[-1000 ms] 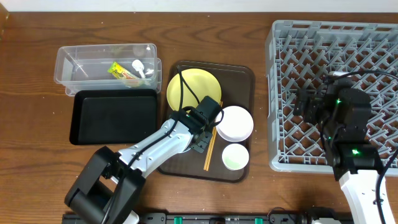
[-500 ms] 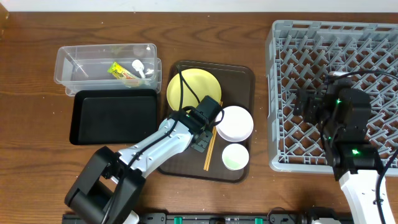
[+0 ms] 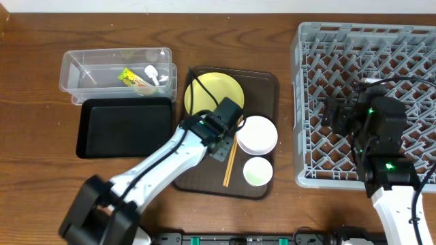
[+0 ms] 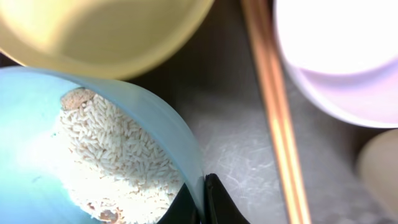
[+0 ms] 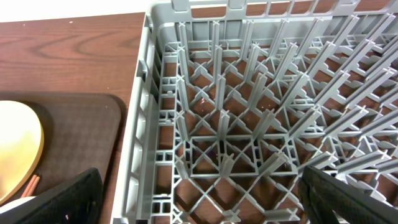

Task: Sort waste into correct bins and load items into the dishwasher rack
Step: 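Lift the bowl over the black tray and tip the rice out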

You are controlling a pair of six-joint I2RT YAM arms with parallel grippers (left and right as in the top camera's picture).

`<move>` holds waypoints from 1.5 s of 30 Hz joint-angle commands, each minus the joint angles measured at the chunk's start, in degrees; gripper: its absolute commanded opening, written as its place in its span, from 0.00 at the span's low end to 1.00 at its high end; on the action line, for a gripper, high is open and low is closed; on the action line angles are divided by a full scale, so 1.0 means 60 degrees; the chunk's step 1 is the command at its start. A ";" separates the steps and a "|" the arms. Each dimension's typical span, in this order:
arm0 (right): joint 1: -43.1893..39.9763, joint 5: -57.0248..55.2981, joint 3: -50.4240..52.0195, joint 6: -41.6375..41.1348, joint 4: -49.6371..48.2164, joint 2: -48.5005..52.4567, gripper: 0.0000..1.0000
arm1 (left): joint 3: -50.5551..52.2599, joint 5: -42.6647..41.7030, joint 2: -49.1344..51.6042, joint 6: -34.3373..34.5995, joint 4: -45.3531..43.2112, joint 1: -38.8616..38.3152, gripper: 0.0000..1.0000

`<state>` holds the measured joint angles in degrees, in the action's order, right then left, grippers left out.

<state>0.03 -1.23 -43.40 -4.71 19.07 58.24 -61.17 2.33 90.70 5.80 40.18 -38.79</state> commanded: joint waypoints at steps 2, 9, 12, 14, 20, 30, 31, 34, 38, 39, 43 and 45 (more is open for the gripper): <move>0.0117 0.0036 -0.0204 0.0087 0.0015 -0.0022 0.99 | -0.0444 -0.0062 -0.0812 0.0040 0.0095 0.0299 0.06; 0.0117 0.0033 -0.0204 0.0087 0.0015 -0.0022 0.99 | -0.0444 -0.1993 -0.1293 0.0033 0.0164 0.2404 0.06; 0.0117 0.0033 -0.0204 0.0087 0.0015 -0.0022 0.99 | -0.0444 -0.3574 -0.1224 -0.0189 0.0160 0.3840 0.06; 0.0117 0.0033 -0.0204 0.0087 0.0018 -0.0022 0.99 | -0.0444 -0.4703 -0.1173 -0.0386 0.0157 0.4889 0.06; 0.0117 0.0033 -0.0204 0.0087 0.0015 -0.0022 0.99 | -0.0379 -0.7945 -0.0758 -0.1118 0.0160 0.7690 0.06; 0.0117 0.0033 -0.0204 0.0087 0.0015 -0.0022 0.99 | -0.0324 -1.1657 0.0648 -0.1472 0.0302 1.0185 0.06; 0.0117 0.0033 -0.0204 0.0087 0.0015 -0.0022 0.99 | -0.0324 -1.1999 0.0794 -0.1468 0.0299 1.0338 0.06; 0.0117 0.0033 -0.0204 0.0087 0.0018 -0.0022 0.99 | -0.0324 -1.2877 0.1140 -0.1464 0.0342 1.0710 0.06; 0.0117 0.0033 -0.0204 0.0087 0.0036 -0.0022 0.99 | -0.0324 -1.3854 0.1457 -0.1461 0.0477 1.1089 0.06; 0.0117 0.0033 -0.0204 0.0087 0.0036 -0.0022 0.99 | -0.0324 -1.4003 0.1494 -0.1457 0.0481 1.1154 0.06; 0.0117 0.0033 -0.0204 0.0087 0.0036 -0.0022 0.99 | -0.0324 -1.4677 0.1519 -0.1348 0.0525 1.1377 0.06; 0.0117 0.0036 -0.0204 0.0087 0.0036 -0.0022 0.99 | -0.0324 -1.5202 0.1519 -0.1344 0.0590 1.1442 0.06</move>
<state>0.03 -1.23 -43.40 -4.71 19.14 58.24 -62.76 -81.03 99.66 -1.74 43.31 29.19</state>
